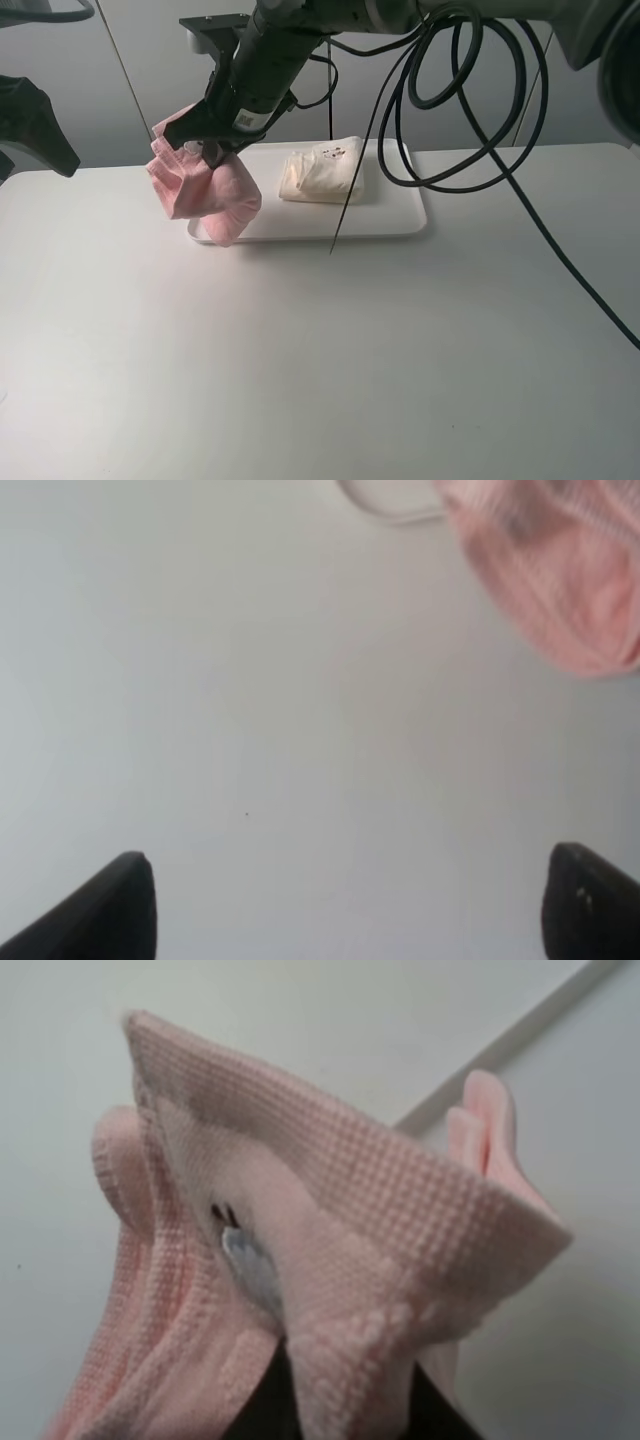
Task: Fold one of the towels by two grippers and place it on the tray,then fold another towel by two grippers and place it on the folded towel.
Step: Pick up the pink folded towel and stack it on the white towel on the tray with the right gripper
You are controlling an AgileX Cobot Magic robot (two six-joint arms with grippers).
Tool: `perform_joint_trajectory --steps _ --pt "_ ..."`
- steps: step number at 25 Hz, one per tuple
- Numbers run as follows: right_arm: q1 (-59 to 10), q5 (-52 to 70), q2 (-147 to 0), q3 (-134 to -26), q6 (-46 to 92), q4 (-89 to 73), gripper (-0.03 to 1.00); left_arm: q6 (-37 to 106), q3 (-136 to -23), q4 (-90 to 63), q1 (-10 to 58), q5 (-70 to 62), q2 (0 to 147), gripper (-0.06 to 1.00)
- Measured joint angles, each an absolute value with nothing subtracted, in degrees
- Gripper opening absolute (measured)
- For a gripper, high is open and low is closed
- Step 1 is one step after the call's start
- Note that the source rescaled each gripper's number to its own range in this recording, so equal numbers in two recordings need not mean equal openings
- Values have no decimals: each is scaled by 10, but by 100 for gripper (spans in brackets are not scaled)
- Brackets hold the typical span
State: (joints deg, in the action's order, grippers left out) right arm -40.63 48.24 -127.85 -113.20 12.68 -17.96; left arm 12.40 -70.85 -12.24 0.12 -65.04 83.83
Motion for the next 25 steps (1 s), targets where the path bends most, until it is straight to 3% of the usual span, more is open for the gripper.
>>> perform_joint_trajectory --steps 12,20,25 --pt "-343 454 -1287 -1215 111 -91 11 122 -797 -128 1 -696 811 99" --pt "-232 451 -1337 -1215 145 -246 11 110 -797 -128 1 -698 811 99" --pt "-217 456 -1362 -1215 154 -259 11 105 -797 -138 1 -698 811 99"
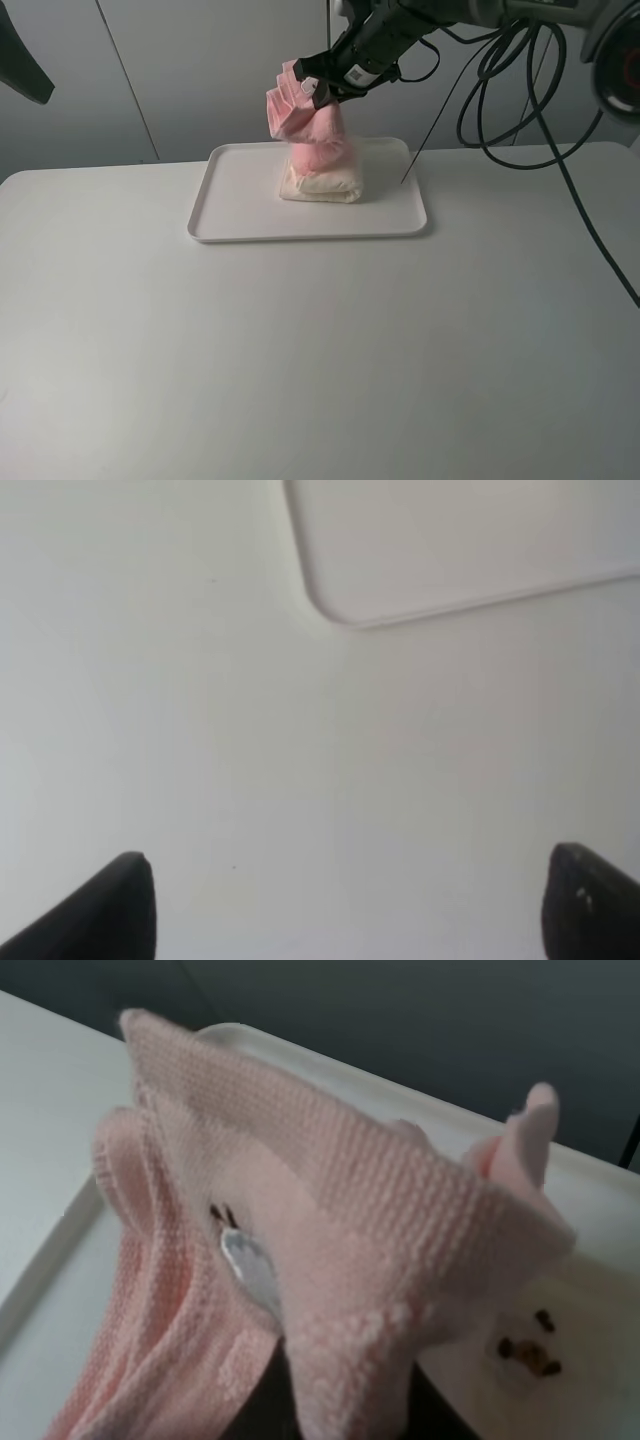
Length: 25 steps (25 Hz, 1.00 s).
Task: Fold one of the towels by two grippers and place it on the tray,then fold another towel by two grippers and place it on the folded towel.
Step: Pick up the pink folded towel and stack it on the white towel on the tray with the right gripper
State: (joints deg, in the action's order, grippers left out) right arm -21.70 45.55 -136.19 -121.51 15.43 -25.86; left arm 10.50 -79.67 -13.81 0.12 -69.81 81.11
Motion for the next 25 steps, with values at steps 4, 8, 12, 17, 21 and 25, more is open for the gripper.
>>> perform_joint_trajectory --steps 4,8,12,17,21,25 --pt "-217 460 -1377 -1215 156 -257 11 96 -797 -147 1 -698 811 99" --pt "-217 464 -1385 -1215 149 -210 11 95 -797 -147 1 -698 811 99" --pt "-217 465 -1386 -1215 138 -165 11 94 -797 -147 1 -698 811 99" --pt "-217 465 -1386 -1215 111 -128 11 94 -797 -147 1 -699 811 99" --pt "-217 465 -1386 -1215 106 -126 11 94 -797 -147 1 -699 811 99" --pt "-217 465 -1386 -1214 104 -126 17 94 -797 -147 1 -699 811 99"
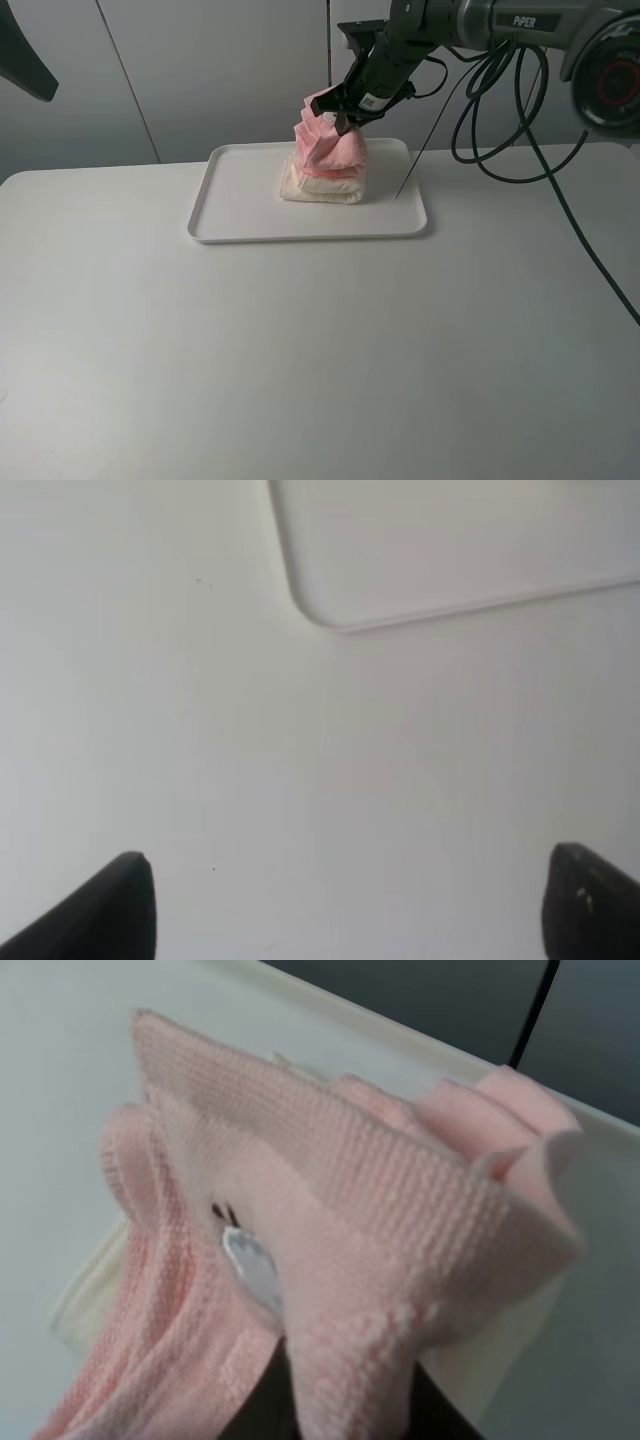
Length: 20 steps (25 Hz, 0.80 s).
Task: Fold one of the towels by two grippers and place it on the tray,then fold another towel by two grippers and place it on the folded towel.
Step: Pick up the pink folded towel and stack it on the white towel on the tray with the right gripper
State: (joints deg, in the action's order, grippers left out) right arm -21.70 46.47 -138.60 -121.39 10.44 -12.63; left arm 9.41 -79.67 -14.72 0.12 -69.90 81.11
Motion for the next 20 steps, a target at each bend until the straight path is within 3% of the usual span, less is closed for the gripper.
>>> perform_joint_trajectory --steps 5,7,12,20 --pt "-217 447 -1389 -1192 100 -127 62 94 -797 -149 1 -699 811 99" --pt "-217 443 -1393 -1189 89 -126 72 95 -797 -150 1 -699 811 99" --pt "-217 438 -1396 -1187 68 -114 84 102 -797 -150 1 -699 811 99" --pt "-217 438 -1396 -1186 43 -89 86 104 -797 -151 1 -699 811 99"
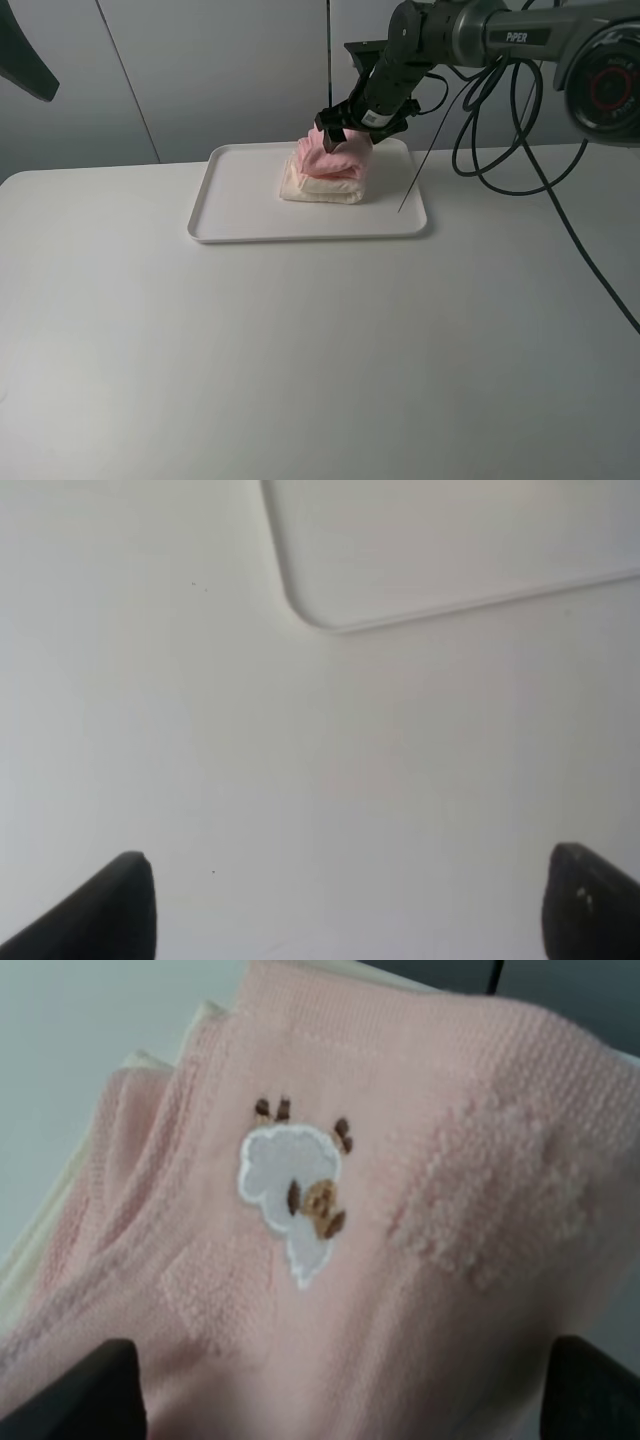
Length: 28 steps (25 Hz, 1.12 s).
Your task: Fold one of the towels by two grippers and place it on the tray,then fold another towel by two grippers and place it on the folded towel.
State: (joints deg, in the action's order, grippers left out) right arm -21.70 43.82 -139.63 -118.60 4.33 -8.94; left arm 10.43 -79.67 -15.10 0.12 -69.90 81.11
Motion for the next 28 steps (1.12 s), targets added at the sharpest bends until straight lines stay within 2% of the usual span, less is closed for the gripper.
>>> perform_joint_trajectory --steps 7,13,20,23,28 --pt "-217 441 -1350 -1186 37 -60 86 104 -797 -151 1 -699 811 99" --pt "-217 487 -1287 -1186 53 -30 99 108 -797 -151 1 -699 811 99" --pt "-213 575 -1183 -1176 9 24 100 109 -794 -101 1 -696 777 99" --pt "-212 571 -1127 -1117 -11 34 100 108 -769 -73 0 -675 727 99" --pt "-212 546 -996 -914 -26 48 100 107 -674 -47 0 -643 637 99"
